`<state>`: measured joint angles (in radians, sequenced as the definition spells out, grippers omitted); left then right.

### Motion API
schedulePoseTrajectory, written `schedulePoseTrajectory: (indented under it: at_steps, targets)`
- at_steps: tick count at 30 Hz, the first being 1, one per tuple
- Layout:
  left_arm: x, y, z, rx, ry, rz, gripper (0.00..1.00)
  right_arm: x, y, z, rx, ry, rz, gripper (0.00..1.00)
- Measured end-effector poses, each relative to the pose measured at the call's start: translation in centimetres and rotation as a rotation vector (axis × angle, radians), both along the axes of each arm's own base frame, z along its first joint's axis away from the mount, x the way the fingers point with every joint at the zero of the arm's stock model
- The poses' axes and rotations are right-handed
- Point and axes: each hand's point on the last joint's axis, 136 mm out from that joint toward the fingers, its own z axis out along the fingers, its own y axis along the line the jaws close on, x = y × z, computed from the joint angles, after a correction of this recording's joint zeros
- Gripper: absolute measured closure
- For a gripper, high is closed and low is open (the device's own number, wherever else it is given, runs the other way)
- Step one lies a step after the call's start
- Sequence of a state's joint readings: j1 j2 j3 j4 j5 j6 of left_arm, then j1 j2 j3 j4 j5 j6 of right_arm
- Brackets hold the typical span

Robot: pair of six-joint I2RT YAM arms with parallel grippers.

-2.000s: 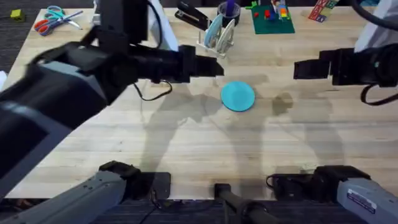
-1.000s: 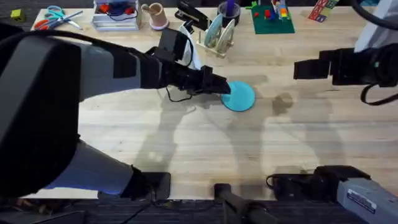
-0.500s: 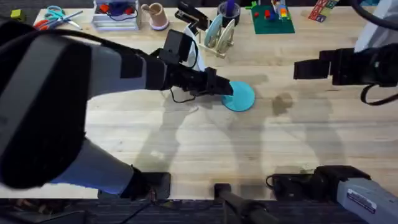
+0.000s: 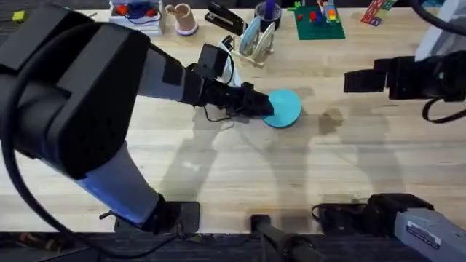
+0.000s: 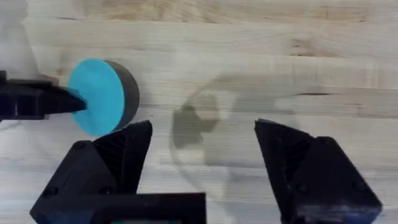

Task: Pick up the plates from the table one by one and place each into a slot on the dish rack.

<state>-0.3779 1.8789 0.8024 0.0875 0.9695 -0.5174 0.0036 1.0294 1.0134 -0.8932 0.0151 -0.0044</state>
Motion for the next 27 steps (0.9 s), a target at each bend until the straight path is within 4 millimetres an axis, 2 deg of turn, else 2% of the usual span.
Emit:
schedulePoseTrajectory:
  at_steps: [12, 18, 27]
  targets:
    - [0.1, 0.0, 0.0, 0.0, 0.018, 0.012, 0.959, 0.0, 0.3, 0.0, 0.016, 0.0, 0.01, 0.007]
    - [0.1, 0.0, 0.0, 0.0, 0.019, 0.013, 0.959, 0.1, 2.8, -0.4, 0.138, 0.03, 0.082, 0.007]
    - [0.1, 0.0, 0.0, 0.001, 0.02, 0.014, 0.959, 0.7, 6.5, -4.2, 0.35, 0.222, 0.165, 0.007]
